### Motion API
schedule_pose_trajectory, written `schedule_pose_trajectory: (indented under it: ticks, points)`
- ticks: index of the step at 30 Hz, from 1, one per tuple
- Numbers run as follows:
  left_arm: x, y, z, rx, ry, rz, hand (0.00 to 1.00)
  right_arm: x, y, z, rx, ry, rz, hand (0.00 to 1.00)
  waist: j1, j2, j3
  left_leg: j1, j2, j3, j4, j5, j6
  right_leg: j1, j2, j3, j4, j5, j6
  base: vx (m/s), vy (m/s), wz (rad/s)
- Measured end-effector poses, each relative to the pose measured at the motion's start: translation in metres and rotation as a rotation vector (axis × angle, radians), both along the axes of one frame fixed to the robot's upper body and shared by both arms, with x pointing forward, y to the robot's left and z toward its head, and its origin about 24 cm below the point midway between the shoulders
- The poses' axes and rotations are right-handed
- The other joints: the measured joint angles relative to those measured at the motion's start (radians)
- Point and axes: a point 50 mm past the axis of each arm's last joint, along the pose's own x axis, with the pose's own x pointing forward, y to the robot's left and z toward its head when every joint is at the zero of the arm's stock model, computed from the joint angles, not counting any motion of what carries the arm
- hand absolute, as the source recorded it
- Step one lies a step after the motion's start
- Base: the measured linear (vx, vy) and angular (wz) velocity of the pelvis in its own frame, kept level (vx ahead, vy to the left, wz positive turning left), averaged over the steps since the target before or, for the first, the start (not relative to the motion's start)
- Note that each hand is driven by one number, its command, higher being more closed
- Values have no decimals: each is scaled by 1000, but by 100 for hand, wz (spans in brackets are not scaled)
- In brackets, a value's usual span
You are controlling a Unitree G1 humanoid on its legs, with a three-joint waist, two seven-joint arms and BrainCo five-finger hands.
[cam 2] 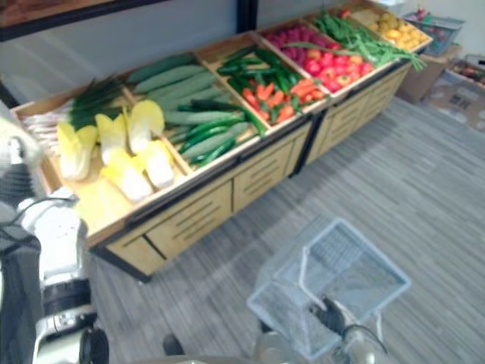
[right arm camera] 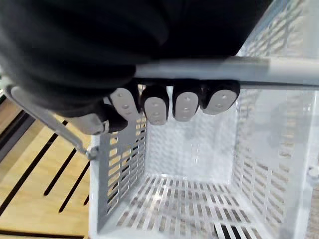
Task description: Pick vegetable in the basket
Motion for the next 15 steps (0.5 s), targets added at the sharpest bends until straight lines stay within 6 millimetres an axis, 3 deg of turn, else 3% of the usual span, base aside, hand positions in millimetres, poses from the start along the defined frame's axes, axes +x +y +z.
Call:
schedule_pose_trajectory:
  ticks: [3, 4, 8, 12, 15]
  points:
    - [2, -40, -8, 155, 82, -215, 100, 12, -26, 10, -79, 1, -16, 100, 4, -3, -3, 23, 0, 34, 0, -6, -4, -1, 4, 37, 0, 0, 4, -10, -7, -34]
    - [2, -65, -17, 222, 123, -365, 100, 23, -38, 19, -123, -12, -12, 100, 5, -3, -4, 44, 0, 67, 0, -13, -7, -4, 9, 73, 0, 3, 10, 2, -3, -63]
    - [-11, -119, -35, 372, 200, -762, 100, 49, -52, 38, -211, -33, 38, 100, 8, -4, -13, 114, 9, 194, 0, -35, -27, -20, 42, 188, 3, 14, 28, 38, -7, -101]
    - [-23, -151, -47, 397, 220, -1026, 100, 71, -45, 54, -251, -78, 130, 100, 13, -4, -36, 223, 41, 378, 0, -62, -60, -22, 107, 310, 2, 27, 48, 68, -7, -121]
    - [-31, -173, -50, 341, 210, -1214, 100, 83, -17, 63, -244, -122, 278, 100, 25, -10, -71, 302, 73, 546, 17, -84, -90, -38, 178, 377, 13, 57, 42, 70, -20, -144]
